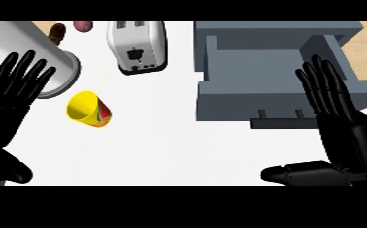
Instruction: Pick up the cup, place it into the drawer and close the drawer
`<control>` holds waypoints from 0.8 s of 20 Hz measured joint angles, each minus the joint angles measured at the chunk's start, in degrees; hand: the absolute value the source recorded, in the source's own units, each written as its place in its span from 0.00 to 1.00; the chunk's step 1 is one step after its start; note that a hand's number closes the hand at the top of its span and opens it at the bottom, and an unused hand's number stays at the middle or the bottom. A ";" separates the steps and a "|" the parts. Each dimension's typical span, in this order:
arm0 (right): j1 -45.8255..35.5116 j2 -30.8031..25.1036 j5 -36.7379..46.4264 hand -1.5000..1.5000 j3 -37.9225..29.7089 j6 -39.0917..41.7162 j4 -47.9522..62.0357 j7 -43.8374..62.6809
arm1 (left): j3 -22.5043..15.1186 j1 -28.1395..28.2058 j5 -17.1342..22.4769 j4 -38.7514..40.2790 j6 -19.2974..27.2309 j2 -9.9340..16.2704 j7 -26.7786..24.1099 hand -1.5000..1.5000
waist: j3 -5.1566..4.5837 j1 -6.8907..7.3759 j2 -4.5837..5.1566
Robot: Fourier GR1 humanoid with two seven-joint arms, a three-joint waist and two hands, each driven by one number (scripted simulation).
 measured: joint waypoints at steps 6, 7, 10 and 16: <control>-4.04 -1.30 -2.09 0.00 -2.75 2.17 5.24 -0.10 | 1.85 -6.86 -3.57 18.77 -7.30 2.41 -5.09 0.00 | 0.03 -0.13 -0.07; -5.05 -1.19 -2.04 0.00 -3.15 1.98 6.05 0.03 | 2.21 -7.57 -4.00 20.82 -8.24 2.93 -5.55 0.00 | 0.04 -0.06 -0.09; -7.12 -1.12 -1.63 0.00 -3.37 2.00 7.11 0.18 | 2.55 -10.38 -7.85 28.88 -10.34 3.54 -9.12 0.00 | 0.05 -0.06 -0.14; -10.23 -1.62 -1.86 0.00 -4.69 2.77 9.41 -0.21 | 2.12 -14.17 -18.33 44.19 -11.85 4.02 -20.06 0.00 | 0.03 -0.26 -0.08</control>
